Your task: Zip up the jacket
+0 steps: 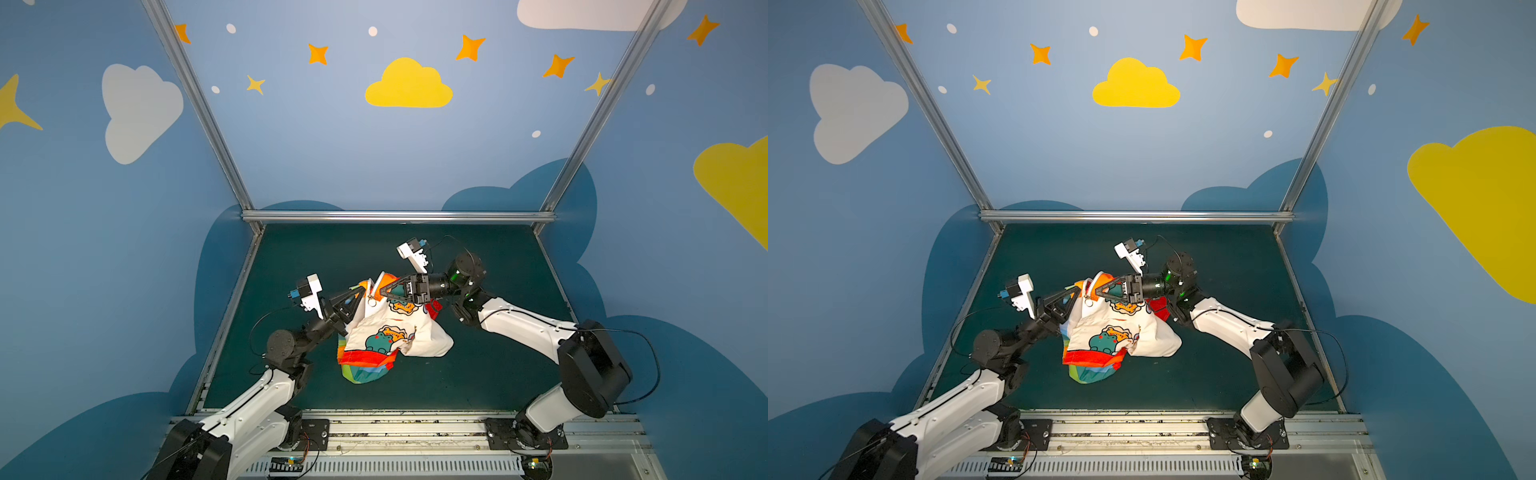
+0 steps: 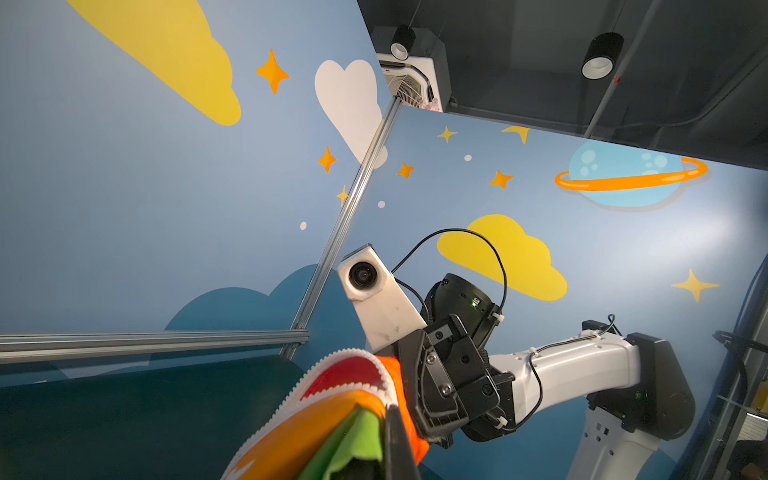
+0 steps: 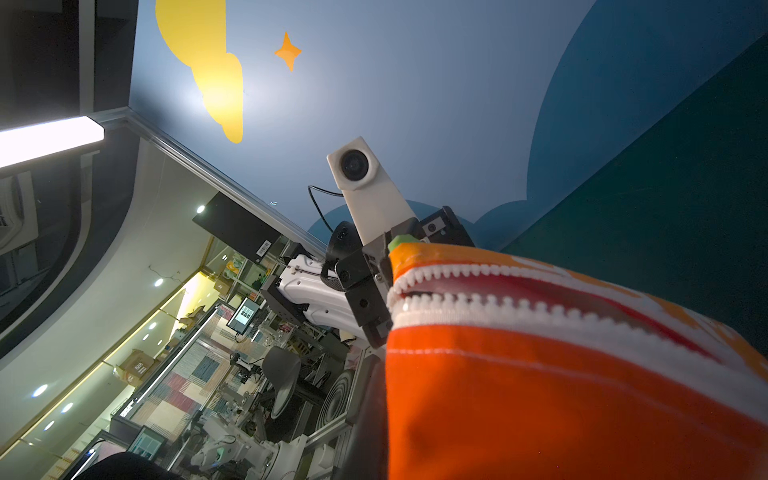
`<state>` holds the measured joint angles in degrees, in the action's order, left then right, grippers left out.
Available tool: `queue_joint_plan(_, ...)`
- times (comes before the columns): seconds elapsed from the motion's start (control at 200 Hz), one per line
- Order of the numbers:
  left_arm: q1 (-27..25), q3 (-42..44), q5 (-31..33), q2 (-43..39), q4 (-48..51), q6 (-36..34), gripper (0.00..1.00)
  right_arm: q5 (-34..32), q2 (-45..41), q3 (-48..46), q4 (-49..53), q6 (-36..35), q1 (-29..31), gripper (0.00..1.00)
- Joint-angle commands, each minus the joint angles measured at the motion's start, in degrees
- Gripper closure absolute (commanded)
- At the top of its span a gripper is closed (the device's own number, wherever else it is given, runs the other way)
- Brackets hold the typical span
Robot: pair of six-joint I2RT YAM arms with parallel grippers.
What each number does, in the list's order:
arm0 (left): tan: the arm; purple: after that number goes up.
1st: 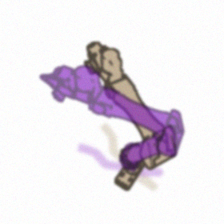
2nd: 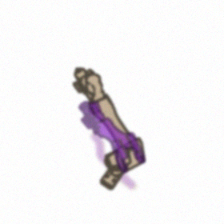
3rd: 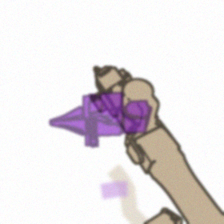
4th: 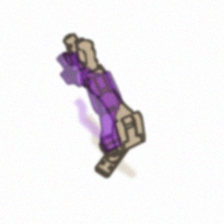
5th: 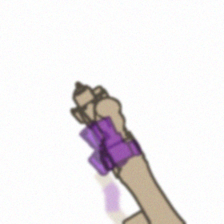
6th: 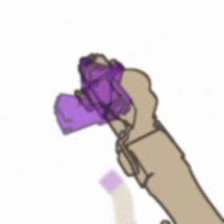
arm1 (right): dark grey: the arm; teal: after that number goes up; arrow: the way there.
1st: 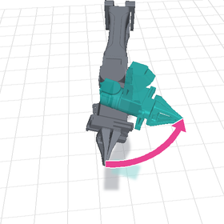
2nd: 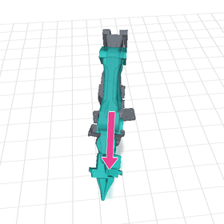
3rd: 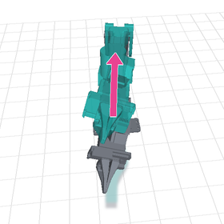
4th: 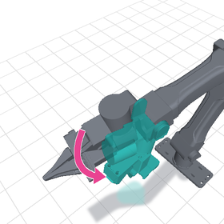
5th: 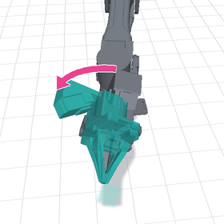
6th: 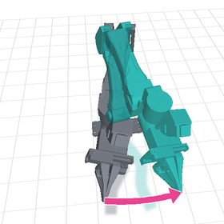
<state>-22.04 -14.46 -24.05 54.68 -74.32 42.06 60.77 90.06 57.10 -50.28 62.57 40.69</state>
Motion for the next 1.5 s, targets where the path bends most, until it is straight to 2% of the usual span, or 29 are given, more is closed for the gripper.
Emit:
queue_joint_plan(0.0,-0.19,-0.50,0.31,0.70,-2.07,-1.13,0.97,0.67,0.20,1.87,-5.17,1.91,0.25,1.00)
queue_joint_plan(0.496,-0.24,-1.14,1.82,1.18,-5.24,-2.14,0.97,-1.61,1.95,1.52,-11.31,5.27,0.33,1.00)
queue_joint_plan(0.751,-0.29,-0.31,1.75,0.34,-3.95,-3.55,0.97,-2.48,4.06,3.28,-19.14,11.35,-0.17,1.00)
queue_joint_plan(1.091,-1.14,-1.80,-0.64,0.01,4.11,-8.75,0.97,-4.46,4.07,1.92,-20.65,11.90,-0.69,1.00)
queue_joint_plan(1.277,-1.60,-3.73,-1.25,0.44,14.65,-13.31,0.97,-9.52,3.32,-1.36,-20.78,11.06,-2.77,1.00)
queue_joint_plan(1.442,-1.69,-4.73,-2.40,5.13,19.70,-13.12,0.97,-14.53,2.40,-6.98,-13.47,5.00,-4.79,1.00)
queue_joint_plan(1.497,-1.87,-5.66,-4.25,8.19,20.09,-11.94,0.97,-15.83,3.01,-8.94,-14.23,4.89,-5.53,1.00)
